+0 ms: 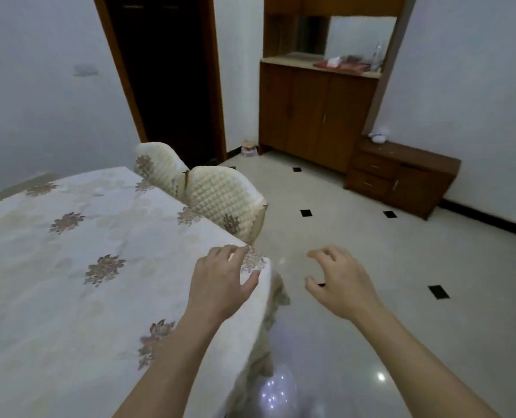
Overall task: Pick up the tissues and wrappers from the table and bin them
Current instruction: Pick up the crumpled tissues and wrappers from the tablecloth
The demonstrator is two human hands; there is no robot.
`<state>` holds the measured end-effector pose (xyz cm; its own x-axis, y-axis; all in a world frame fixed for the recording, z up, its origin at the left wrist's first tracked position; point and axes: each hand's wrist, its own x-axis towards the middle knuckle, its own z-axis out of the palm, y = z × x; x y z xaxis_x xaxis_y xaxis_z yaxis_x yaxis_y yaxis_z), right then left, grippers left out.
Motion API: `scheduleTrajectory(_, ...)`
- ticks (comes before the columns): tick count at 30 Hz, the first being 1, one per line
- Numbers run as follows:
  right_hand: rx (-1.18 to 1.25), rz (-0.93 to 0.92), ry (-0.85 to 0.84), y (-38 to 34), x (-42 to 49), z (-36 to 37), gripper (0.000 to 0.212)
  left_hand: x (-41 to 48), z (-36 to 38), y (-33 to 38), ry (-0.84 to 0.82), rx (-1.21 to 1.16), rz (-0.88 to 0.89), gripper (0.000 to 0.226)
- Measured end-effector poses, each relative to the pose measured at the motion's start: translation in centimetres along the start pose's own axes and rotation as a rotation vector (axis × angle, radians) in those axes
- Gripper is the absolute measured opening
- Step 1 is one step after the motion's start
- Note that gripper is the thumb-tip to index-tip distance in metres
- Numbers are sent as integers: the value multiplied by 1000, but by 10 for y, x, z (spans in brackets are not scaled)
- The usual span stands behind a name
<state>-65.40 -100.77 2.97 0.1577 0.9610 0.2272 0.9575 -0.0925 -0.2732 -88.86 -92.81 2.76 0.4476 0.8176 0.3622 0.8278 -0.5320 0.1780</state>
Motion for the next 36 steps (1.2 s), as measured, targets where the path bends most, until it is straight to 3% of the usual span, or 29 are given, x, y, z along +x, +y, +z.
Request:
scheduleTrajectory(8,-17,147,42,78,-9,-18,47,54,37,68,2,-54,146,51)
scheduleTrajectory(16,2,210,38,177,60,-14,46,152,103,129,-34,-40,210,52)
scheduleTrajectory(27,44,150,10,316,213,-29,45,315,170,200,-18,1,132,50)
scheduleTrajectory(36,57,30,-51,341,309,-5,46,383,201,183,-40,63,28,54)
